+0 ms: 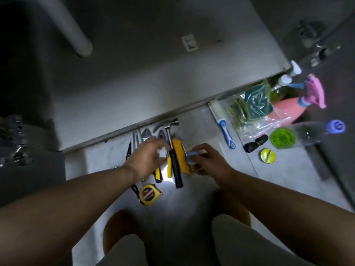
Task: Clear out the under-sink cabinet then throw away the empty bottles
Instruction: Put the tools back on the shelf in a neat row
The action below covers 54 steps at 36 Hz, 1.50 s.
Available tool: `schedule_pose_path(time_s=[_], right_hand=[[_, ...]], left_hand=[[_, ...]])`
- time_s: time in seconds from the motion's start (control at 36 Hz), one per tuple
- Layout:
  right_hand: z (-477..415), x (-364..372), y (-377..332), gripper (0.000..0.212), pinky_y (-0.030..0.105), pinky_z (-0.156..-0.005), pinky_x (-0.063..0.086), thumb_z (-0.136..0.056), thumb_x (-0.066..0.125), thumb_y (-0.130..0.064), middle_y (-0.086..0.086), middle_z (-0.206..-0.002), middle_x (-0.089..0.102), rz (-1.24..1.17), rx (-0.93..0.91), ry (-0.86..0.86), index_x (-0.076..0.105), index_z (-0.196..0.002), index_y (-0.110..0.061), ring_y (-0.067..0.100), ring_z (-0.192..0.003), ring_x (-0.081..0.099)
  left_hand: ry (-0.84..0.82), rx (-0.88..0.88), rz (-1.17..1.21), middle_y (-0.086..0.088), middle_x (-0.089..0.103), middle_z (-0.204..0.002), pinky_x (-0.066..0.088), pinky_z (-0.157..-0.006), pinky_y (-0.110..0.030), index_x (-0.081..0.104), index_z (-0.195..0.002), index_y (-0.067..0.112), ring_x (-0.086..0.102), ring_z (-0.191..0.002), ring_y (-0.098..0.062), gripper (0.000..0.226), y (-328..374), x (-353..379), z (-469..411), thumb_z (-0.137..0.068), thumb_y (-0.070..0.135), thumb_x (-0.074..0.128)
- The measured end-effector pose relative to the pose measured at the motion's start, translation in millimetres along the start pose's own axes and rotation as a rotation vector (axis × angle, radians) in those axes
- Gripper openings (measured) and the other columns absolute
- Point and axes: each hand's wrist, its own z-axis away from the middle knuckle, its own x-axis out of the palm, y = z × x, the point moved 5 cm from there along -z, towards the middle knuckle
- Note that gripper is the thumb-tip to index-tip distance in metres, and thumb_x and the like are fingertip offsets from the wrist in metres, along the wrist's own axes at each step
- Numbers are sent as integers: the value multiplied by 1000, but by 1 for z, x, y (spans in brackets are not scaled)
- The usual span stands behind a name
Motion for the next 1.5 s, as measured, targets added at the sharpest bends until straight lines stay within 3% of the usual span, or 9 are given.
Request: schedule_pose_path(time_s=[0.19,0.39,0.53,0.72,0.83,1.0,1.11,1.22,1.5], right_hand=[[11,-95,45,15,27,-56,52,-84,73,-17,13,-83,70,-188,64,367,64,-95,-10,17,-63,65],[32,-136,76,14,32,-63,53,-92,64,-17,17,-89,70,-303,66,499,68,-101,-6,24,-75,64],[48,-157,95,15,31,-63,54,-95,59,-17,9,-82,68,-314,89,591,70,-85,-16,24,-76,63],[43,-159,94,11,25,-62,54,-95,60,-17,16,-98,69,-312,81,558,67,-100,-10,23,-81,68],[31,-147,77,15,34,-68,59,-88,66,-13,18,-103,69,-278,51,563,66,-102,-8,28,-82,70],[13,-115,37,27,51,-82,60,-71,77,-34,1,-90,71,-107,-66,421,70,-92,-18,24,-85,72],[-9,-101,17,19,40,-82,59,-77,75,-26,-2,-87,69,13,-124,395,68,-92,-16,21,-86,70],[-26,-99,2,10,7,-55,37,-85,70,-25,-5,-78,64,267,-201,415,65,-87,-16,8,-72,59],[-27,-102,2,16,4,-49,36,-87,71,-27,-3,-75,62,325,-220,465,62,-86,-15,4,-64,55]], left_hand=[[63,-35,185,4,68,-107,54,-85,-28,64,-113,28,65,-98,-14,27,40,18,-57,-88,25,75],[-97,-52,345,0,74,-91,61,-82,-38,74,-93,25,72,-86,-16,12,79,62,-78,-83,25,81],[-178,-58,364,-1,74,-105,57,-93,-41,75,-102,19,69,-103,-19,26,95,84,-75,-78,18,86],[-172,-148,424,-11,74,-109,57,-93,-40,73,-109,12,69,-108,-28,34,100,89,-71,-78,0,81],[-179,-267,514,-18,73,-109,60,-90,-49,71,-112,8,71,-101,-32,37,99,88,-68,-78,-3,82],[-110,-381,616,-25,72,-109,63,-83,-43,68,-118,1,72,-98,-41,41,95,80,-67,-80,-3,81],[31,-518,817,-26,70,-104,60,-61,-23,67,-118,-6,69,-76,-30,36,85,72,-77,-82,-10,75],[114,-554,953,-21,68,-103,60,-55,-20,65,-121,-5,66,-71,-21,34,82,63,-88,-87,-11,69],[56,-474,774,-24,71,-110,58,-59,-18,68,-120,-2,62,-68,-17,31,82,61,-89,-89,-2,72]])
